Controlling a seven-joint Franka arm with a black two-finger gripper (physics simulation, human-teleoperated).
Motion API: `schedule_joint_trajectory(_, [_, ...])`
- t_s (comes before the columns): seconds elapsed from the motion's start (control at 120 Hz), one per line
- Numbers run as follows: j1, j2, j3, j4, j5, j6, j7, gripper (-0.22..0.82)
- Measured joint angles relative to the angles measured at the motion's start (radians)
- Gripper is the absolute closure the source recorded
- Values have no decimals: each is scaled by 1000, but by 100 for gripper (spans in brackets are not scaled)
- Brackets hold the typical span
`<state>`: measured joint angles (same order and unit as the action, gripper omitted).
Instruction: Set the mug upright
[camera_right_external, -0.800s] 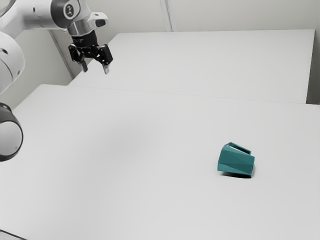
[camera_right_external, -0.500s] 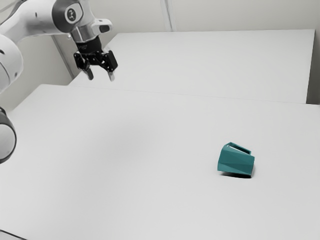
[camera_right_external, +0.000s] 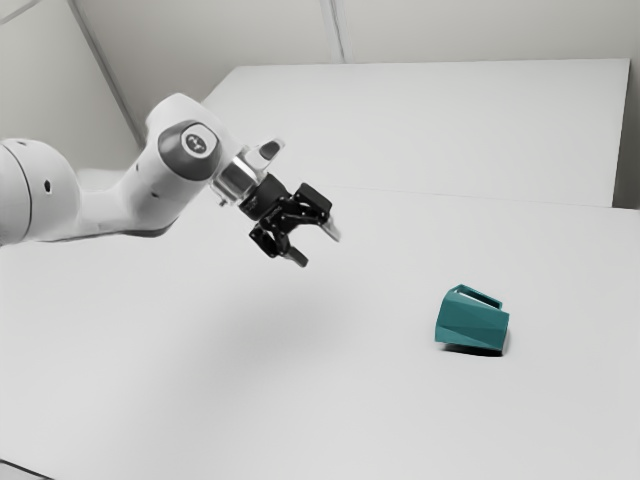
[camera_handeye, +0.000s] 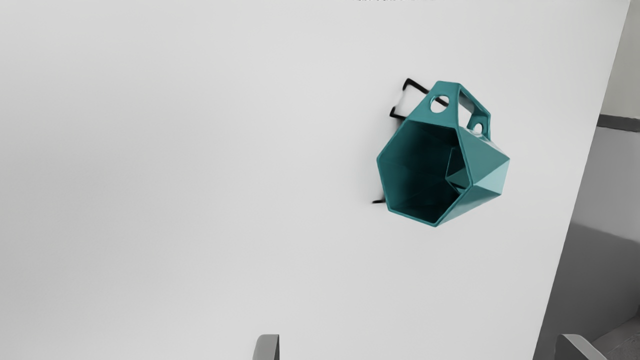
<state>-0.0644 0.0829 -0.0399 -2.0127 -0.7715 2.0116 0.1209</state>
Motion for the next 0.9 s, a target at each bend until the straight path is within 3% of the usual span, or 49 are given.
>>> schedule_joint_trajectory(0.35, [-115,146,2,-43,-263,184,157,0])
schedule_joint_trajectory(0.9, [-259,273,2,34,-385,299,302,0])
